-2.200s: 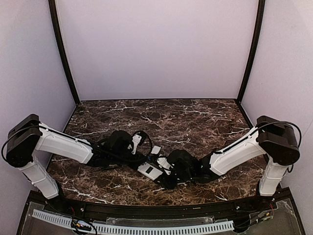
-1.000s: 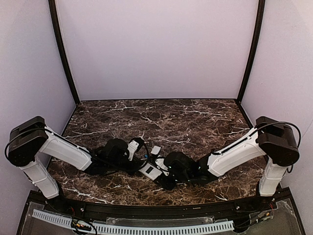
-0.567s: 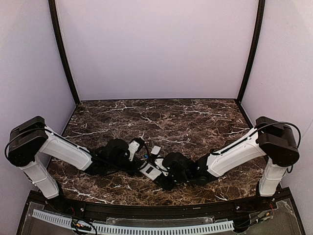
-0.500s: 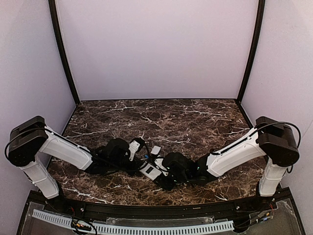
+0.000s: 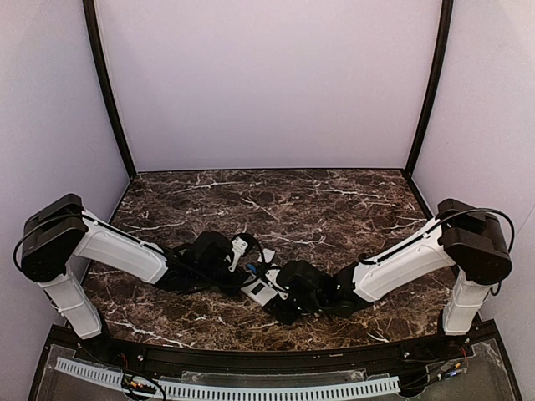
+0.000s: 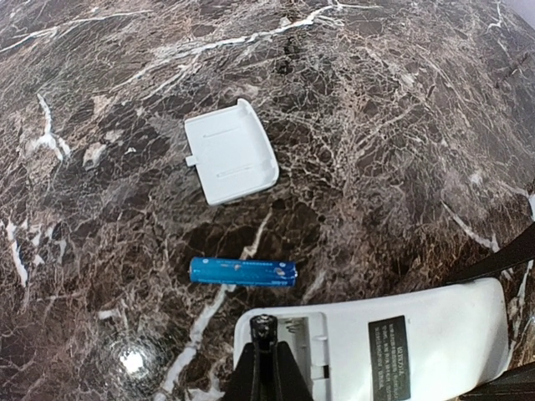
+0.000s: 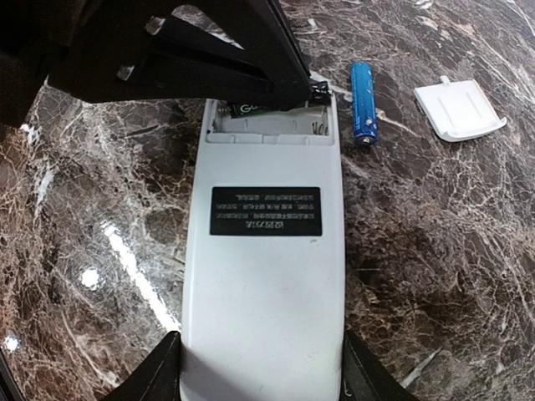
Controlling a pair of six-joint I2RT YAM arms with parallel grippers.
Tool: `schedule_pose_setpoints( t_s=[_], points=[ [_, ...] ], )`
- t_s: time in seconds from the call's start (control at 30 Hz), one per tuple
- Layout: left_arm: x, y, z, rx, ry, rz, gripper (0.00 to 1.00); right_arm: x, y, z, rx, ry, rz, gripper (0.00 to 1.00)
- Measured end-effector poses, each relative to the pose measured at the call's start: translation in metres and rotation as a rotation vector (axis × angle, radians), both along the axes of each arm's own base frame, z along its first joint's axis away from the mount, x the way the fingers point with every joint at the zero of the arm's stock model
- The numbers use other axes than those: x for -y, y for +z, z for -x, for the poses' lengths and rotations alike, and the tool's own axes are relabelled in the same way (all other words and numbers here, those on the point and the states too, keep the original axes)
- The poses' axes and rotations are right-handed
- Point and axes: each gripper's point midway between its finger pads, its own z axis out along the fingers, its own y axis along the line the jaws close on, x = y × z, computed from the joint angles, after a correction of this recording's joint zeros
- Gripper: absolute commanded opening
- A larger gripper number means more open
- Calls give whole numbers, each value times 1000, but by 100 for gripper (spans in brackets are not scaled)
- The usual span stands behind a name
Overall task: Load the batteries into the remote control
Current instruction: Load the battery into the battery compartment.
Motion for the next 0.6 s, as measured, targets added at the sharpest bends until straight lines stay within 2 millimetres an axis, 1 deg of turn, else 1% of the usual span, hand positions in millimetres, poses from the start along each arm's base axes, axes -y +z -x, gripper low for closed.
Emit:
schedule_pose_setpoints(
  t_s=[0.6],
  points=[
    [3, -4, 6, -33, -24, 5, 0, 3, 0, 0, -2, -21, -7, 0]
  ],
)
